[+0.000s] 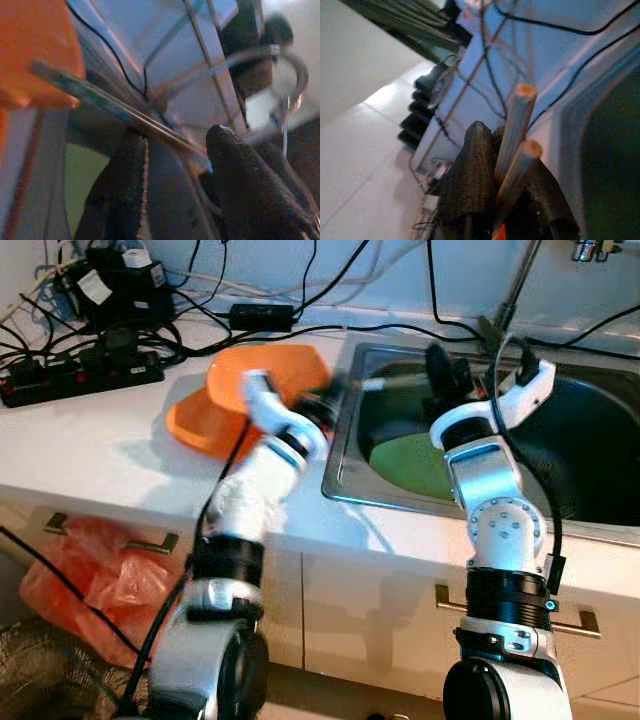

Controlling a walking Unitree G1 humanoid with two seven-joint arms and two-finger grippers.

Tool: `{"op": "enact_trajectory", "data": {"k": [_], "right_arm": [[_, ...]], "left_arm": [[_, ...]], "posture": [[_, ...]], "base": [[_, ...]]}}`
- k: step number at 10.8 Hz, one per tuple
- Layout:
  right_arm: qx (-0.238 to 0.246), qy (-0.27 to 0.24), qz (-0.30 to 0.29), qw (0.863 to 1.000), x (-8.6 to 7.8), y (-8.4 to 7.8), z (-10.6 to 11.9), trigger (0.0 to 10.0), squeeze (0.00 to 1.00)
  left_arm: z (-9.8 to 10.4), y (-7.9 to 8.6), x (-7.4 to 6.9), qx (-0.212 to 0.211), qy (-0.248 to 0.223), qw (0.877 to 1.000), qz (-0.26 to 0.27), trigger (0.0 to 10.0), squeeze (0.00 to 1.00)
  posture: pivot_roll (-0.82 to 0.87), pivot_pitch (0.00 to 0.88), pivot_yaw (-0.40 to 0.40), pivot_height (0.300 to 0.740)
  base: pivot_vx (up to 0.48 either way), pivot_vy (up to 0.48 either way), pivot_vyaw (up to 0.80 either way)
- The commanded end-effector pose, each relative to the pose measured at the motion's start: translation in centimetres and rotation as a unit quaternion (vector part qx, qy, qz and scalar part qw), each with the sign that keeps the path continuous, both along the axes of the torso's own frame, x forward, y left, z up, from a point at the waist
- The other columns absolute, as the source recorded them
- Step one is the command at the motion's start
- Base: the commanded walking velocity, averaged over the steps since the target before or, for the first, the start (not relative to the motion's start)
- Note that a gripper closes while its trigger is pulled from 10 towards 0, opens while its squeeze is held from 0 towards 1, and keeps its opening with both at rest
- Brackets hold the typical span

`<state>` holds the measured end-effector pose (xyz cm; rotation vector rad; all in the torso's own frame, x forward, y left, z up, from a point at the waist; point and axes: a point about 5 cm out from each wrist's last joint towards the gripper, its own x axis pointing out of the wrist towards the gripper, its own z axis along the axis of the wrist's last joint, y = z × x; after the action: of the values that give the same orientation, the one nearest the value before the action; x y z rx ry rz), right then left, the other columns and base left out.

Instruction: Kitchen organization

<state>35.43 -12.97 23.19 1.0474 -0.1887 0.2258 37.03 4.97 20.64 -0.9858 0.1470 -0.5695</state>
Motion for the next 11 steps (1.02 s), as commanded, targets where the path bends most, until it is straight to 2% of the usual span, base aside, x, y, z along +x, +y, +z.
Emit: {"op": "enact_trajectory", "data": {"k": [1, 2, 4, 5, 6, 7, 8, 9, 10, 11], "right_arm": [[-0.006, 0.013, -0.025, 1.000, 0.4, -0.5, -0.1, 0.0, 0.00], [-0.018, 0.016, -0.044, 0.999, 0.6, -1.1, -0.1, 0.0, 0.00], [-0.072, 0.022, -0.117, 0.990, 0.9, -3.6, -0.1, 0.0, 0.00], [-0.092, 0.021, -0.134, 0.986, 1.0, -4.3, -0.1, 0.0, 0.00], [-0.090, 0.022, -0.143, 0.985, 1.1, -4.9, -0.2, 0.0, 0.00], [-0.108, 0.018, -0.155, 0.982, 1.1, -5.2, -0.1, 0.0, 0.00], [-0.124, 0.017, -0.162, 0.979, 1.2, -5.6, -0.1, 0.0, 0.00], [-0.153, 0.024, -0.172, 0.973, 1.3, -6.0, -0.5, 0.0, 0.00], [-0.205, 0.036, -0.180, 0.962, 1.5, -6.1, -1.3, 0.0, 0.00], [-0.309, 0.055, -0.191, 0.930, 1.8, -6.3, -2.3, 10.0, 0.00]], "left_arm": [[0.4, -1.5, -1.2, 0.014, -0.035, 0.999, -0.031, 10.0, 1.00], [0.6, -1.2, -1.5, 0.036, -0.054, 0.997, -0.035, 10.0, 1.00], [1.3, -1.1, -2.6, 0.095, -0.114, 0.988, -0.048, 10.0, 1.00], [1.3, -1.1, -3.1, 0.114, -0.131, 0.983, -0.053, 10.0, 1.00], [1.0, -1.0, -3.3, 0.127, -0.127, 0.983, -0.046, 10.0, 1.00], [1.0, -0.7, -3.2, 0.136, -0.133, 0.981, -0.037, 10.0, 1.00], [1.2, -0.4, -3.2, 0.161, -0.148, 0.975, -0.024, 10.0, 1.00], [1.4, -0.2, -3.2, 0.201, -0.174, 0.964, -0.022, 10.0, 1.00], [1.5, -0.2, -3.5, 0.234, -0.200, 0.951, -0.021, 10.0, 1.00], [1.2, -0.2, -3.8, 0.275, -0.222, 0.935, -0.025, 10.0, 1.00]], "posture": [[0.02, 0.022, 0.004, 0.740], [0.03, 0.024, 0.001, 0.740], [0.04, 0.028, -0.004, 0.740], [0.04, 0.028, -0.004, 0.740], [0.04, 0.030, -0.008, 0.740], [0.04, 0.030, -0.008, 0.740], [0.03, 0.029, -0.014, 0.740], [0.04, 0.029, -0.016, 0.740], [0.04, 0.028, -0.018, 0.740], [0.05, 0.027, -0.020, 0.740]], "base": [[0.000, 0.000, 0.00], [0.000, 0.000, 0.00], [0.000, 0.000, 0.00], [0.000, 0.000, 0.00], [0.000, 0.000, 0.00], [0.000, 0.000, 0.00], [0.000, 0.000, 0.00], [0.000, 0.000, 0.00], [0.000, 0.000, 0.00], [0.000, 0.000, 0.00]]}}
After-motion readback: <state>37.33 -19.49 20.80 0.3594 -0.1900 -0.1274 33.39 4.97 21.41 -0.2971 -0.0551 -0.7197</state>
